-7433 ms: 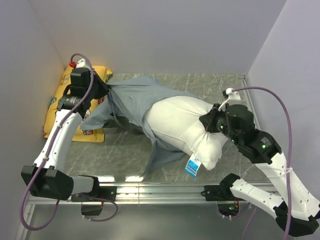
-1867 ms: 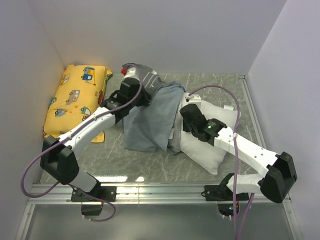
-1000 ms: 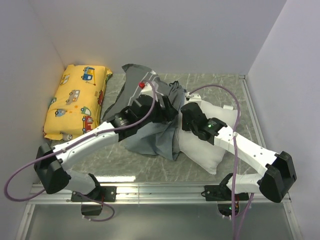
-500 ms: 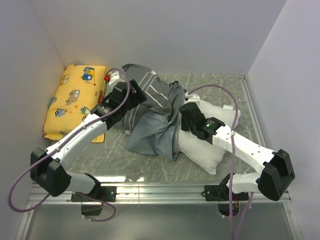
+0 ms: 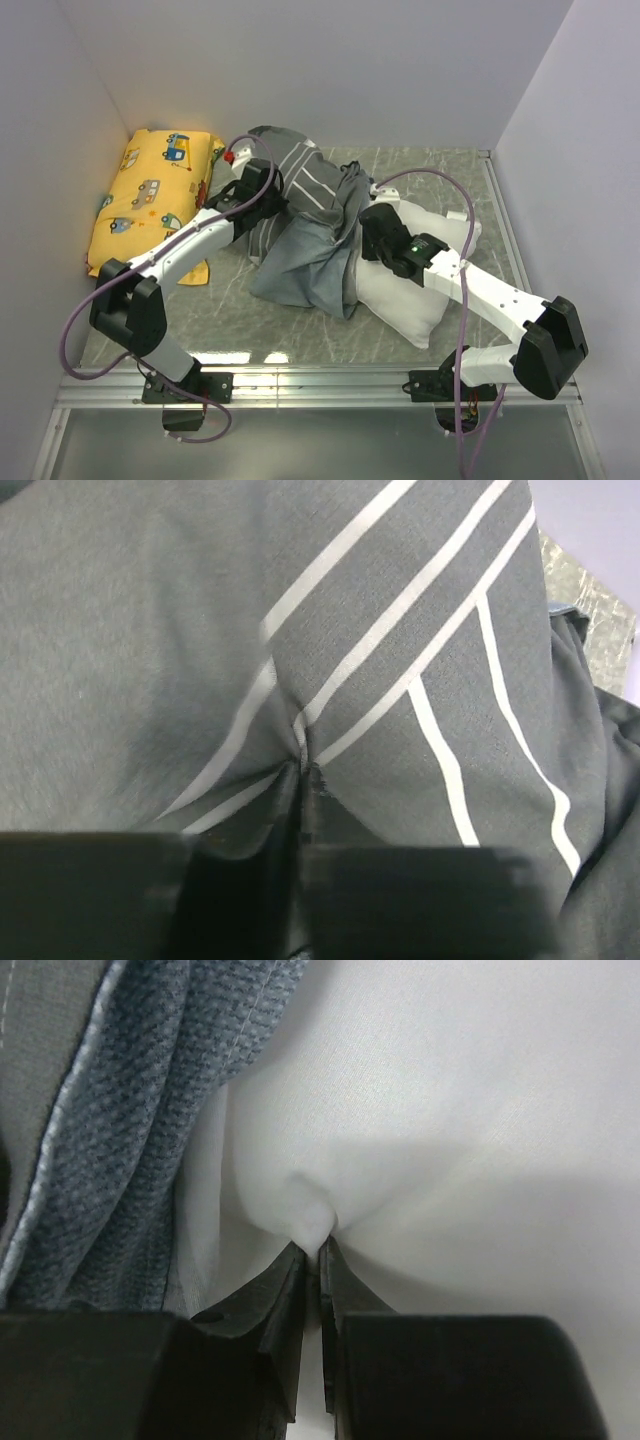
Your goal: Remove the pillowcase from the pillow
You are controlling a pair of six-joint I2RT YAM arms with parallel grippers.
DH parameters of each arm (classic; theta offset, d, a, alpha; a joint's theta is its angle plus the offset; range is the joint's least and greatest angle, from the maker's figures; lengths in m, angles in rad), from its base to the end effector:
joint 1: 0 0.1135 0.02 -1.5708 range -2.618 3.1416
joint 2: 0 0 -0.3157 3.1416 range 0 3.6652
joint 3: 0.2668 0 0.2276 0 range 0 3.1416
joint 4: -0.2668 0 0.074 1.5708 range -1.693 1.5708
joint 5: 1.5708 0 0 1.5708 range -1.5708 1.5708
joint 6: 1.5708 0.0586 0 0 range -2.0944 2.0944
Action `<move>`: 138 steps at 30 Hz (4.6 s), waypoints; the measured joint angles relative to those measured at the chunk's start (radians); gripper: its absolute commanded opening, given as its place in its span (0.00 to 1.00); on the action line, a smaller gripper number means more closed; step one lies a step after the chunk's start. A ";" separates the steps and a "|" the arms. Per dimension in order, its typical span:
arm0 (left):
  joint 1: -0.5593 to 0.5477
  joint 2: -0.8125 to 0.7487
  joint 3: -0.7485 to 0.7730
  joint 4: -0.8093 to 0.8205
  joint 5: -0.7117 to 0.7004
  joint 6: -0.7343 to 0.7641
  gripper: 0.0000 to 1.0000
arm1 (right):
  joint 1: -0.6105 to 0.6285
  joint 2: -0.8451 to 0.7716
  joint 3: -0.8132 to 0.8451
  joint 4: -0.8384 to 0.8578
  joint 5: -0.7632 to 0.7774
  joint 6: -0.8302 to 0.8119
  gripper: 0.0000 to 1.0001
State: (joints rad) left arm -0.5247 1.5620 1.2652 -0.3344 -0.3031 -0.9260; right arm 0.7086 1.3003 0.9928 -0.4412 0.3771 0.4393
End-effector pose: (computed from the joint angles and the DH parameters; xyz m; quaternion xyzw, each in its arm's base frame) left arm 0.3113 -0.1600 0.3457 -0.2426 0.8501 -0.1962 0.4242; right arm 0.2093 0.1510 0.3210 -0.0467 0.9024 0.0688 0.4229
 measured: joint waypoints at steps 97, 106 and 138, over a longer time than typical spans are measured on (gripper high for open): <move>-0.287 -0.372 -0.332 0.076 0.013 0.206 0.77 | -0.200 -0.090 -0.005 -0.080 -0.023 -0.010 0.00; -0.440 -0.137 -0.362 0.305 -0.106 0.180 0.80 | -0.178 -0.079 -0.005 -0.077 0.006 -0.013 0.00; -0.169 -0.294 -0.509 0.192 -0.240 -0.021 0.00 | -0.106 -0.186 0.006 -0.039 -0.092 -0.090 0.78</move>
State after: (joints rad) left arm -0.6933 1.2675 0.7559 -0.1421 -0.5426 -0.9474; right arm 0.6029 1.1141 0.9985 -0.4801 0.2852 0.3496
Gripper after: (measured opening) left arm 0.015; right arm 0.720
